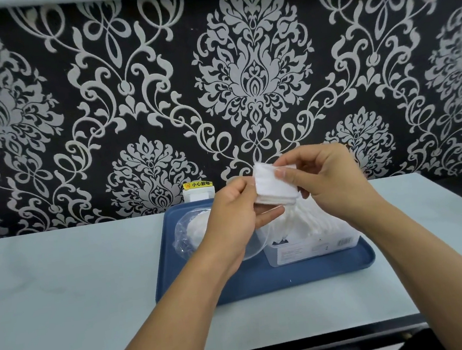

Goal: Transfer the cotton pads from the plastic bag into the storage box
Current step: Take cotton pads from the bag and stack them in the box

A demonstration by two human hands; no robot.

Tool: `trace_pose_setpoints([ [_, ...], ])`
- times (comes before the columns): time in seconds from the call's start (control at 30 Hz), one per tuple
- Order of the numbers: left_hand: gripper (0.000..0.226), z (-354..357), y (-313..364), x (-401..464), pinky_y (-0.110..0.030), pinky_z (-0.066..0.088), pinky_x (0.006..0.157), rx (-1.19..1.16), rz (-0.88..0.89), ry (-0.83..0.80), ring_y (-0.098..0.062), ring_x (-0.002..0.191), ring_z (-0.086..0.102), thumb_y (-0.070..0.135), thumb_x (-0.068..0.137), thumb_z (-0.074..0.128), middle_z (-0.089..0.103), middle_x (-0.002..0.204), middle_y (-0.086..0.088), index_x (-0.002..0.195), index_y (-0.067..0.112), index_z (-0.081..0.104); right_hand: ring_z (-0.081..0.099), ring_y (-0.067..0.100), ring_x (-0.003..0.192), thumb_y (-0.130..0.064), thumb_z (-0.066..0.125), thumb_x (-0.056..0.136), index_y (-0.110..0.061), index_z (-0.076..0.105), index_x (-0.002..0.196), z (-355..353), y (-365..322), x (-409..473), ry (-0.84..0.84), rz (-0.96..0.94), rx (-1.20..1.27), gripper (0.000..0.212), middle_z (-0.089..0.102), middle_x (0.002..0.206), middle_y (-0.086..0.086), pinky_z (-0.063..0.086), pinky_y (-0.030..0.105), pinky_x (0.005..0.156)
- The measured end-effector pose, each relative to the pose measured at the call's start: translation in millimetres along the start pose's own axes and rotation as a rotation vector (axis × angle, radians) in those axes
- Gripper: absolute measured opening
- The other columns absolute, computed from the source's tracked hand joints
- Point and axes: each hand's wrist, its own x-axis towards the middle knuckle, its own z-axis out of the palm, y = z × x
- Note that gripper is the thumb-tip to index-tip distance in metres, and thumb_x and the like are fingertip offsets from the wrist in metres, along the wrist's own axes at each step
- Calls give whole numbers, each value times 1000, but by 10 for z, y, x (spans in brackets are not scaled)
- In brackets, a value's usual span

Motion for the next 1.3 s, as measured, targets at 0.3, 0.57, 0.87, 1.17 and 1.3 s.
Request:
trace_pose_setpoints([
  [0.3, 21, 197, -87, 31, -32, 63, 77, -1, 32, 19, -22, 97, 75, 11, 105, 46, 73, 113, -12, 120, 6, 60, 62, 9, 108, -54, 68, 85, -27, 45, 142, 150, 35, -87, 180, 291, 154, 67, 59, 125, -5, 52, 33, 94],
  [0.57, 20, 322, -196, 34, -28, 52, 64, 279, 122, 1, -12, 72, 61, 25, 107, 40, 68, 102, -10, 119, 15, 52, 52, 18, 61, -28, 59, 99, -1, 64, 107, 185, -47, -175, -34, 428, 441, 28, 62, 72, 6, 46, 26, 50],
  [0.87, 22, 54, -125, -1, -29, 55, 61, 623, 187, -11, -13, 72, 67, 21, 94, 67, 64, 105, 6, 113, 21, 57, 49, 10, 56, -17, 80, 80, -11, 67, 80, -239, 95, -131, 83, 621, 313, 14, 61, 64, 0, 35, 20, 44],
  [1.17, 33, -69, -248, -5, -30, 47, 67, 1200, 247, -70, -9, 77, 57, 25, 82, 70, 65, 95, 12, 105, 31, 47, 36, 15, 43, -23, 76, 73, -21, 39, 64, 178, 283, 19, -275, 643, -490, 38, 42, 53, -1, 26, 21, 43],
  [1.3, 18, -93, -309, -1, -36, 54, 77, 1356, 194, -185, -17, 87, 62, 28, 80, 69, 68, 90, 11, 94, 30, 57, 56, 22, 71, -25, 73, 77, -17, 46, 68, 365, 445, 47, -297, 546, -858, 30, 54, 69, 0, 41, 26, 59],
])
